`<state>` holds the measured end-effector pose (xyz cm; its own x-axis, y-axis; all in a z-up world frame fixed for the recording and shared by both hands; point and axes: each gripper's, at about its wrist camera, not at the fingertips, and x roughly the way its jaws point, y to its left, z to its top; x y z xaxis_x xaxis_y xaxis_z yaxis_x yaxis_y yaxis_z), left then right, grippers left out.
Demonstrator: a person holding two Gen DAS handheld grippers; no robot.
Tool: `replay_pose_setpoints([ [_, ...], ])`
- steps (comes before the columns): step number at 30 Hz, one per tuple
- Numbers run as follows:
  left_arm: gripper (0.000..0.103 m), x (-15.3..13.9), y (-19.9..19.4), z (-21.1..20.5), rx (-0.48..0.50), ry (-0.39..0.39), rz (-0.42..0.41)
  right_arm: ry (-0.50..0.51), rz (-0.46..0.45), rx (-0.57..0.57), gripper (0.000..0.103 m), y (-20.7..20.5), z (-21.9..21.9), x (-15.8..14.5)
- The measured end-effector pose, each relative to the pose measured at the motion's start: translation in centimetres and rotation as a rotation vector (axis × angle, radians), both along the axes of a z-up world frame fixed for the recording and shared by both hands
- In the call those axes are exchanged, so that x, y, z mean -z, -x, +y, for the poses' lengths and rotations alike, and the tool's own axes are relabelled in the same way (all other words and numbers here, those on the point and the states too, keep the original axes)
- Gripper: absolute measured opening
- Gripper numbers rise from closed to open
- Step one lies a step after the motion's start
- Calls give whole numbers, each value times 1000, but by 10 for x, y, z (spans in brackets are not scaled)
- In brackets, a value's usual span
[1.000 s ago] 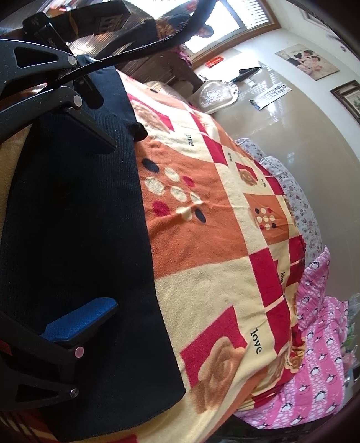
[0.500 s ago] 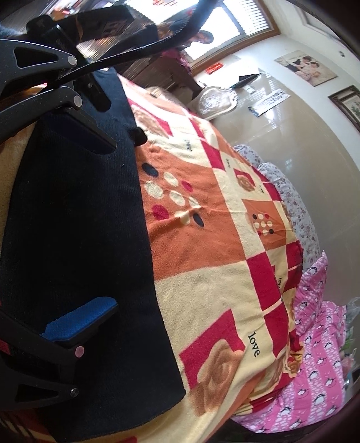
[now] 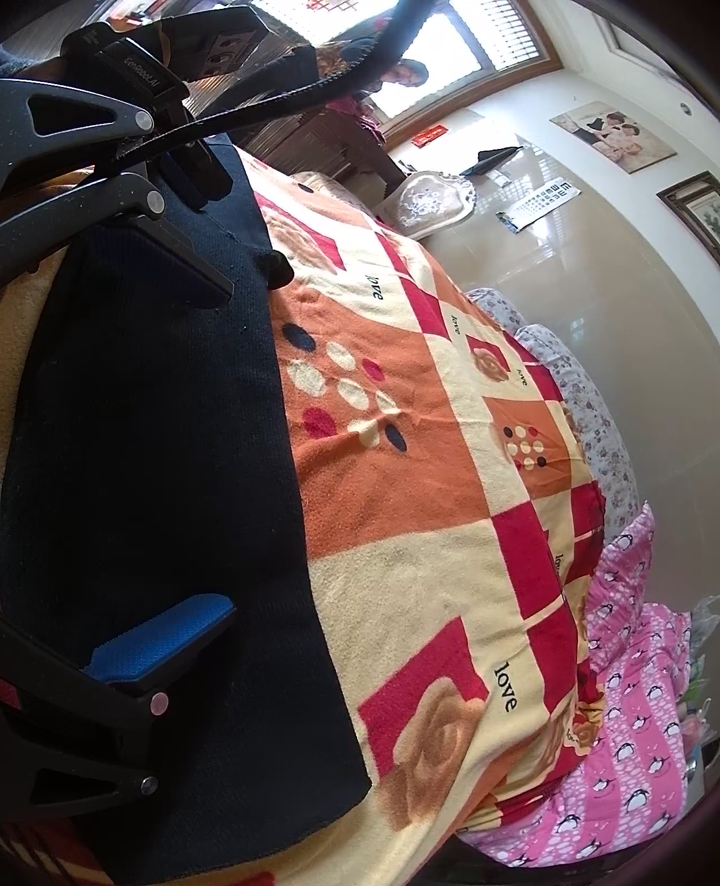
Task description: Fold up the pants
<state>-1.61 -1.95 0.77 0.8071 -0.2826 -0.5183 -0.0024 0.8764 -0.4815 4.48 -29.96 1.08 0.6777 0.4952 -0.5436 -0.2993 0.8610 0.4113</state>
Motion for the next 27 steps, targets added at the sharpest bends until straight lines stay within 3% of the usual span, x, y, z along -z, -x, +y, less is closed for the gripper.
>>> replay_pose_setpoints([
  [6,84,0,0,-6,0,-50,24,0,-1,-1,103,-1,0,0],
  [14,84,1,2,-1,-5,-7,18,2,-4,-1,103,0,1,0],
  [23,84,0,-2,-28,-55,-209,69,-8,-7,-2,103,1,0,0],
  [27,84,2,-2,-30,-57,-235,73,-10,-9,-3,103,1,0,0],
])
